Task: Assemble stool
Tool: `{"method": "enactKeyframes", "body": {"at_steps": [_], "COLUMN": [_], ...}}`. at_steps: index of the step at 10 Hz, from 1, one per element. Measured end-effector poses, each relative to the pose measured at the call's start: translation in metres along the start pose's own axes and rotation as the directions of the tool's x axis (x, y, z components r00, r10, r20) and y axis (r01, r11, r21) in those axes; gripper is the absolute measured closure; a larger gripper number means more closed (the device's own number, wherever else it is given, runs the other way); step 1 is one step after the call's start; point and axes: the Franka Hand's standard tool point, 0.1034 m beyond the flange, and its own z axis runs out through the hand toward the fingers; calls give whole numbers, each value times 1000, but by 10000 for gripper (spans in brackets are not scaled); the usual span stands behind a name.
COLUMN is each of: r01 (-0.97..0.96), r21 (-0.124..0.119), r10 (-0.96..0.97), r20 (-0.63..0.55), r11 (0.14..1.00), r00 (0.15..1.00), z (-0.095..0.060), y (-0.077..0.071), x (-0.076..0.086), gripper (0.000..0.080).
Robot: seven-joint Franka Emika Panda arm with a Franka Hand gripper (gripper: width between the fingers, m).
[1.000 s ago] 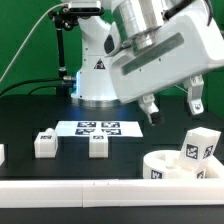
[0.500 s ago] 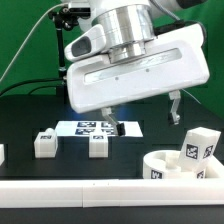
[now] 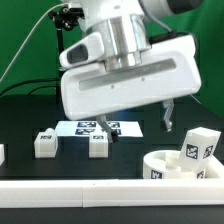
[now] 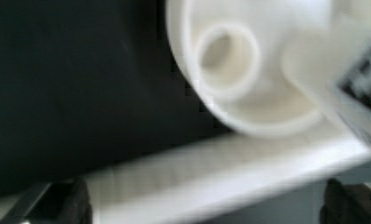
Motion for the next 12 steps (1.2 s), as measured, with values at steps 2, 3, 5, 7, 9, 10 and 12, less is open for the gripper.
{"method": "enactKeyframes", "body": {"at_steps": [2,3,5,7,9,10,12], "r01": [53,40,33,46,104,114,113], "r21": [-58,-53,-23,-24,-95,-99,-97], "r10": [-44,-29,-23,-30,-20,-18,-19], "r20": [154,195,337,465,637,674,672], "r11": [997,998,999,999,990,988,989], "r00": [987,980,941,885,770,738,740], "z": [-3,1,2,7,16,24,24], "y": [31,38,32,36,52,56,59], "x": [-16,-22,-31,-35,-51,-56,-55], "gripper": [150,150,150,150,150,150,150]}}
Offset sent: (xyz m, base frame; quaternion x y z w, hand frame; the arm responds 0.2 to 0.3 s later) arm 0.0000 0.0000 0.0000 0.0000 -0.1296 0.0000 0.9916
